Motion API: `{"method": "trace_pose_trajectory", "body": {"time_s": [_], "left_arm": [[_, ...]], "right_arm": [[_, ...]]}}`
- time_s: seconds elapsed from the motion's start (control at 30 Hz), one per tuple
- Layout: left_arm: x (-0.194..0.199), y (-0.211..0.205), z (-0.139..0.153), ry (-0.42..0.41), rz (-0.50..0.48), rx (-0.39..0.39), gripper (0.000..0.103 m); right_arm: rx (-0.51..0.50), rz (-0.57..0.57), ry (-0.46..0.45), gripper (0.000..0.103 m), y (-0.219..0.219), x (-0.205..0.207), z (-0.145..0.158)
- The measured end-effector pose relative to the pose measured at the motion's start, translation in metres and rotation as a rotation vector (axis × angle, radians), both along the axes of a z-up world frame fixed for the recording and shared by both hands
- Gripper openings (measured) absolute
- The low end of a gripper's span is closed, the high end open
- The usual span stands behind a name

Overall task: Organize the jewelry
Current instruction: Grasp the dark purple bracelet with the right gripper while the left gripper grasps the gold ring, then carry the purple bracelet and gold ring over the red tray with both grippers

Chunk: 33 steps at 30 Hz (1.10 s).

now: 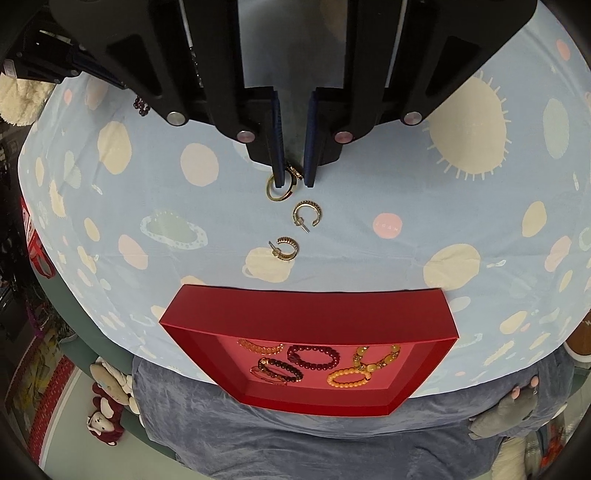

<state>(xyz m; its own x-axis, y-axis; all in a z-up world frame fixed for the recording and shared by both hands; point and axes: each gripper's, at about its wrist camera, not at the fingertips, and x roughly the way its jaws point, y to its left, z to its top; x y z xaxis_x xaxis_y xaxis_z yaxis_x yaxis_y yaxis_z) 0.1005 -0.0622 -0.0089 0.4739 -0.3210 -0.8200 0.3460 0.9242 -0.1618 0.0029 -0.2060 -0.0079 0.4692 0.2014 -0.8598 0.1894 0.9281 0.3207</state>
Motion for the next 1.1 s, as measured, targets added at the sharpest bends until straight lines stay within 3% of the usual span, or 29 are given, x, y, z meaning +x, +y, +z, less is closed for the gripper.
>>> {"method": "trace_pose_trajectory", "body": {"time_s": [0.6, 1.1], "left_arm": [[-0.038, 0.031, 0.007, 0.04, 0.047, -0.005, 0.008], [-0.058, 0.048, 0.025, 0.027, 0.053, -0.035, 0.008]], "right_arm": [[-0.019, 0.025, -0.035, 0.007, 0.011, 0.005, 0.016], [-0.044, 0.042, -0.085, 0.004, 0.019, -0.003, 0.038]]}}
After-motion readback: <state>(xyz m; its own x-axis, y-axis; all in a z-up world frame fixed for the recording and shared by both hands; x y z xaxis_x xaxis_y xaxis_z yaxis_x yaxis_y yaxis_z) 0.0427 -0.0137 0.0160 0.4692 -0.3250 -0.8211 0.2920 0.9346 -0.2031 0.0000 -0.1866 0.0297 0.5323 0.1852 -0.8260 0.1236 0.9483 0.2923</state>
